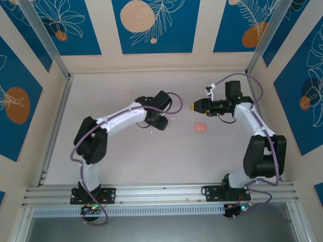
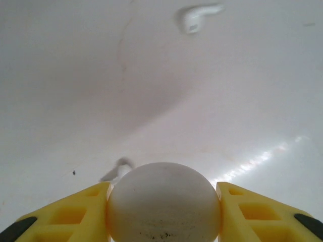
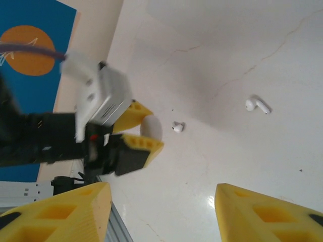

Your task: Insert the wireless bluetooth earbuds into the charging case

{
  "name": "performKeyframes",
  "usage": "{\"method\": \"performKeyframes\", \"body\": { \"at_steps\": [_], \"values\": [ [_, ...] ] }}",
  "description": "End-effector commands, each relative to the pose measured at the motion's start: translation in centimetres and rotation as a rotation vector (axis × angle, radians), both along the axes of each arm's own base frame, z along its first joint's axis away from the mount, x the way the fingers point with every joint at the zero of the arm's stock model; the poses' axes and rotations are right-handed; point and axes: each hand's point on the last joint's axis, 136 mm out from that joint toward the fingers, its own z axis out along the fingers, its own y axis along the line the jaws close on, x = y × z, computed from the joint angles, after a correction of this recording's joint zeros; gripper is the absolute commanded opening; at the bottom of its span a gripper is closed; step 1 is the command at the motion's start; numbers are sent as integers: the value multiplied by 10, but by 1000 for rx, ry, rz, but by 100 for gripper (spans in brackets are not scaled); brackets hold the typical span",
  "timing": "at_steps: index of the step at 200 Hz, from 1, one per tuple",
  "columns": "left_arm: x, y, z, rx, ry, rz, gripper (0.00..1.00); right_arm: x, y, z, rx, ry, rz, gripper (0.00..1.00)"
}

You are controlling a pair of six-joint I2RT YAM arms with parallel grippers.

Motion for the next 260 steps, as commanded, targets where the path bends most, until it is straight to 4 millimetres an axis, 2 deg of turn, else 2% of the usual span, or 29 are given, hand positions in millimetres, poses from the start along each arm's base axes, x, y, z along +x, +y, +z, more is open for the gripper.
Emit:
{"method": "performKeyframes", "body": {
  "at_steps": [1,36,71,110,139,166,223,260],
  "values": [
    [-9,-29,24,-106,-148,-224,35,-21,4,-3,71,97,19,52],
    [-42,-48,38,-233,-274,-488,35,-39,11,-13,95,161,41,50],
    [-66,-55,45,-343,-395,-658,33,-62,24,-16,146,200,86,49],
    [-90,-60,44,-345,-502,-829,32,-89,48,-16,179,197,173,46],
    [-95,-64,39,-284,-539,-882,33,-104,64,-17,159,193,234,46],
    [-97,-69,38,-265,-551,-897,32,-111,70,-22,166,209,250,44],
    [-92,-74,42,-286,-570,-855,32,-118,67,-38,141,254,230,43],
    [-91,-75,47,-292,-581,-849,32,-118,70,-35,165,263,237,43]
  ]
}}
